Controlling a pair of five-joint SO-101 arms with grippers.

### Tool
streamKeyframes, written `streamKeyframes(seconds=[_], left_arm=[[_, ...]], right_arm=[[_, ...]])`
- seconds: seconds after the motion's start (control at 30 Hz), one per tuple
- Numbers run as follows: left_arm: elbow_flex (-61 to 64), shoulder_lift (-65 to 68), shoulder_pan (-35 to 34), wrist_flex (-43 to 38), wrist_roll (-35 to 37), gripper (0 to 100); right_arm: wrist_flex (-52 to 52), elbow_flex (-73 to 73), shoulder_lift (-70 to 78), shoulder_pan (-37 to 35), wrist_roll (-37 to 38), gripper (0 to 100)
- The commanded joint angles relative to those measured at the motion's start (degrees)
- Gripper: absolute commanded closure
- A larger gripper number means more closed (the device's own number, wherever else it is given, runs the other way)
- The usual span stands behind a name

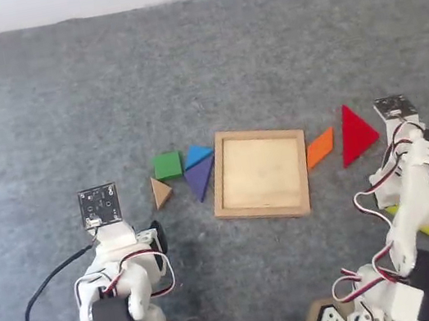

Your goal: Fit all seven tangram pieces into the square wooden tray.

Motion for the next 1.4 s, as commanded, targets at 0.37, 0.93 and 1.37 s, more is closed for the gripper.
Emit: streamKeyframes(seconds=[0.37, 0.93, 1.37], left_arm=[[-0.7, -0.8, -0.4, 0.3, 0.6, 86], [-0.7, -0.8, -0.4, 0.3, 0.6, 86], [-0.7, -0.8, -0.4, 0.3, 0.6, 86]], right_arm=[[-5.8, -6.3, 11.5, 0.0, 2.1, 65.8], [-4.4, -6.5, 16.1, -0.3, -1.3, 66.0], [0.1, -6.3, 16.1, 0.0, -1.5, 66.0]])
